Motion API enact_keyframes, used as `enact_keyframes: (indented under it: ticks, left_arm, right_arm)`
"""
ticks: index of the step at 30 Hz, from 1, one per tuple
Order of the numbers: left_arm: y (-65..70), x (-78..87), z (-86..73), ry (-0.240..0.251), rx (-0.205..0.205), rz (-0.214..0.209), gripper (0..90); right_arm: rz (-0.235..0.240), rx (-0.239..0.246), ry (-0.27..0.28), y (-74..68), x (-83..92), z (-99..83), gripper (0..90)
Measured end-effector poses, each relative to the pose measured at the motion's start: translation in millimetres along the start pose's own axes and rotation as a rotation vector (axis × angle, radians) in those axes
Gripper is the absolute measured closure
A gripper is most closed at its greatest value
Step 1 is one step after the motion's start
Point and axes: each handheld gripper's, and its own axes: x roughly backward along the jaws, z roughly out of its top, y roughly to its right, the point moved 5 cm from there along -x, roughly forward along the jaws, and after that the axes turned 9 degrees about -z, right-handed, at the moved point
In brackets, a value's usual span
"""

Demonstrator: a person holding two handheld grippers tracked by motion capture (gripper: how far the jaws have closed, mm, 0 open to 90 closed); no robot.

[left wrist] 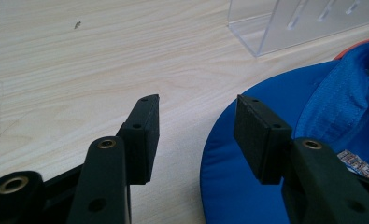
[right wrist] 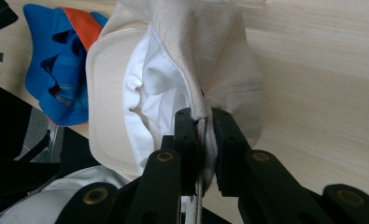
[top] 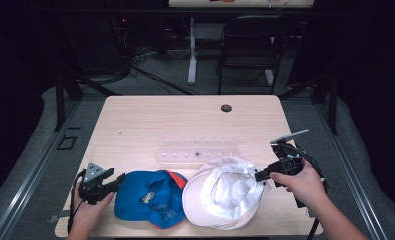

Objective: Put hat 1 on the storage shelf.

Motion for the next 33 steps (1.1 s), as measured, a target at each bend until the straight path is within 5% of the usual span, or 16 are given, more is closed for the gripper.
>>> enact_keyframes:
  ticks: [16, 25, 33]
  left_arm:
    - [-0.1, 0.3, 0.2, 0.002, 0.000, 0.000, 51.2]
    - [-0.2, 0.7, 0.1, 0.002, 0.001, 0.002, 51.2]
    - [-0.4, 1.0, 0.5, 0.005, -0.003, 0.003, 51.1]
  right_arm:
    - [0.167, -0.047, 0.003, -10.1, 28.5, 6.7, 81.7]
    - [0.365, -0.111, 0.016, -21.3, 39.3, 10.8, 81.7]
    - [0.468, -0.137, 0.057, -30.1, 54.2, 15.3, 81.7]
